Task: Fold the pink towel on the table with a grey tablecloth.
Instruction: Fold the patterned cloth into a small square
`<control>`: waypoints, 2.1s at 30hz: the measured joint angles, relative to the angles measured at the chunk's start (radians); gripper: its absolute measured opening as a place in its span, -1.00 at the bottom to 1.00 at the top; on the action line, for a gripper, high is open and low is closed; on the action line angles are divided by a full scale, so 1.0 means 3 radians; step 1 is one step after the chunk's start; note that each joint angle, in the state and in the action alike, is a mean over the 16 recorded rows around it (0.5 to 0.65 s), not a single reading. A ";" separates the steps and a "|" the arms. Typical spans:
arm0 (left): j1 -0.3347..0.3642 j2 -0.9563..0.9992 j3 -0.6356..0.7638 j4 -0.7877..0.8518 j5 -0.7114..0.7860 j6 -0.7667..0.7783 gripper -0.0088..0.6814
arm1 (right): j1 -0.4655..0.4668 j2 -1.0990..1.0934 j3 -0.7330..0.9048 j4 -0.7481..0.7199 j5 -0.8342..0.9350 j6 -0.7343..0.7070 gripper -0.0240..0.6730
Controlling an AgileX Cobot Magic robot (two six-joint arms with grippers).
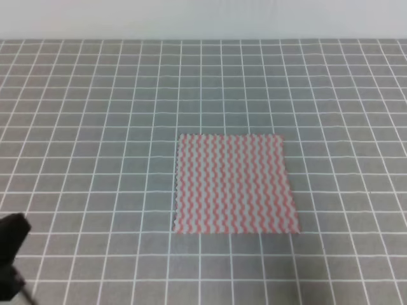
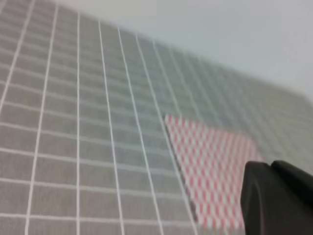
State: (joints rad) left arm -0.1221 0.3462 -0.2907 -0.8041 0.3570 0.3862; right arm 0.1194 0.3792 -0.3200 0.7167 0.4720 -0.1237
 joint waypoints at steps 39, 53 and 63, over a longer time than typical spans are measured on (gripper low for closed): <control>0.0000 0.2169 -0.0937 -0.0313 -0.0045 0.1248 -0.98 | 0.0938 0.3995 -0.1906 -0.1250 0.0409 0.0412 -0.21; 0.0000 0.2847 -0.0988 -0.1415 0.0137 0.2439 -0.92 | 0.0939 0.4500 -0.2206 -0.1137 0.0340 0.0412 -0.03; 0.0001 0.3072 -0.1126 -0.1680 0.0241 0.2726 -0.89 | 0.0960 0.4661 -0.2339 -0.1151 0.0545 0.0412 -0.03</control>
State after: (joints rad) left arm -0.1220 1.2680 -0.6286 -1.3082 0.4294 1.2040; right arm 0.4075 1.7774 -1.0218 0.3714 0.6357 0.0000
